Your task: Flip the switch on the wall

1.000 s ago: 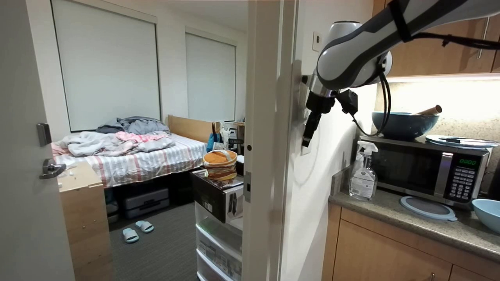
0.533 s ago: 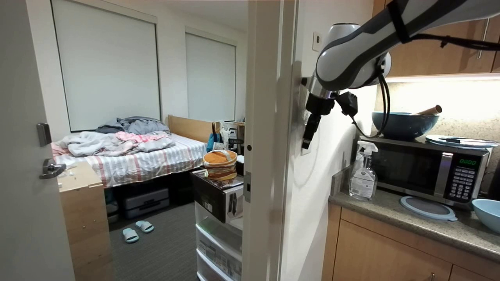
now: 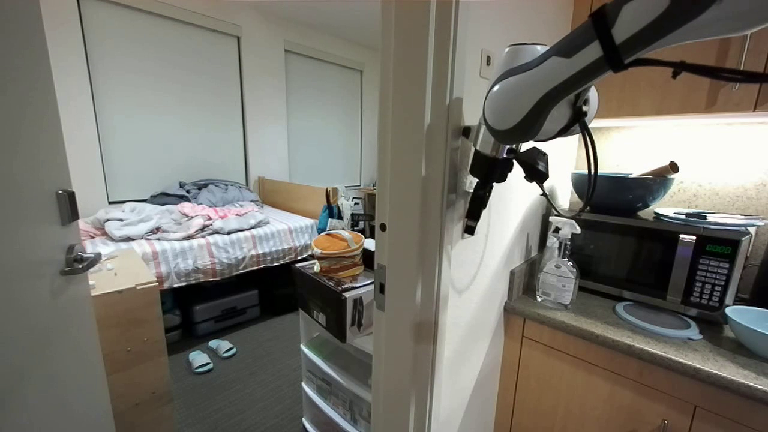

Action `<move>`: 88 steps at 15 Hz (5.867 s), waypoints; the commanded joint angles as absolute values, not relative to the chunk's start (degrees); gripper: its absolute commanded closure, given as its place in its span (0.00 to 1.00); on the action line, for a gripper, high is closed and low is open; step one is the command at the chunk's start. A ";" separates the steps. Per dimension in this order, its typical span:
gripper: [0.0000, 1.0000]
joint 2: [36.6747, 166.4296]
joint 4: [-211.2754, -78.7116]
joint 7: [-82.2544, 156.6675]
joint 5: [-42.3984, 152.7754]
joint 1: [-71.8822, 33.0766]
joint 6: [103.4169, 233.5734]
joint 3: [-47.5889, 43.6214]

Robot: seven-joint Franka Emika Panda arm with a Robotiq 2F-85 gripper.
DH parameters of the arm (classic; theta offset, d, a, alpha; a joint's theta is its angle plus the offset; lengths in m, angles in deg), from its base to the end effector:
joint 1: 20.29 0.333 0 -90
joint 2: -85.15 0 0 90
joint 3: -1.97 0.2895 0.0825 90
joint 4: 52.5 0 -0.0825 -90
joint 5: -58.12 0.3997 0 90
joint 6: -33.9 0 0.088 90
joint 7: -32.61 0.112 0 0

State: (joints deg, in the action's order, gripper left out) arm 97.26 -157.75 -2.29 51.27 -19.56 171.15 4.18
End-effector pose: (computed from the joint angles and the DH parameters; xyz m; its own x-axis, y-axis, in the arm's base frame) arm 0.6544 0.0310 0.4131 0.7047 0.6745 0.2199 0.6195 -0.7361 0.2728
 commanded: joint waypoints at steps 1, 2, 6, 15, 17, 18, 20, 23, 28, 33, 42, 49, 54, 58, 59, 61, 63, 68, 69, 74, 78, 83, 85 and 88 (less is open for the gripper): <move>0.00 95.07 -158.37 4.26 49.68 -18.80 171.85 4.52; 0.00 94.64 -158.43 5.83 49.10 -18.54 172.23 4.55; 0.00 93.75 -158.38 10.51 49.02 -18.35 171.95 4.39; 0.00 94.93 -157.67 11.39 52.39 -19.10 168.73 4.52; 0.00 95.03 -157.77 12.14 52.36 -19.12 168.90 4.44; 0.00 95.09 -157.78 12.48 52.29 -19.14 169.05 4.37; 0.00 95.11 -157.85 12.74 52.16 -19.31 169.72 4.19; 0.00 95.55 -157.29 11.95 51.22 -19.09 169.55 4.11; 0.00 95.95 -157.06 12.23 51.01 -19.22 170.65 3.86; 0.00 96.33 -157.12 10.84 49.97 -19.38 171.75 3.71; 0.00 96.02 -157.61 15.02 46.47 -18.47 174.40 3.01; 0.00 96.07 -157.28 16.80 43.30 -18.83 176.76 2.91; 0.00 96.68 -156.29 16.89 45.70 -18.74 173.63 3.53; 0.00 97.19 -155.76 16.61 47.65 -18.60 170.35 4.34; 0.00 97.31 -155.81 15.67 48.69 -18.80 170.09 4.69; 0.00 97.63 -155.43 17.55 47.45 -18.32 168.88 4.42; 0.00 97.28 -156.42 16.84 47.43 -18.48 170.17 4.46; 0.00 97.44 -156.36 16.25 46.87 -18.51 170.85 4.40; 0.00 97.36 -156.30 16.66 46.39 -18.42 171.07 4.27; 0.00 96.73 -156.38 17.72 45.74 -18.31 171.47 3.92; 0.00 96.96 -156.22 16.77 46.39 -18.71 172.66 3.87; 0.00 97.31 -155.90 16.85 46.94 -18.63 171.54 3.95; 0.00 97.71 -155.84 16.41 47.35 -18.82 171.54 4.00; 0.00 97.69 -156.26 16.57 46.56 -18.81 171.90 3.74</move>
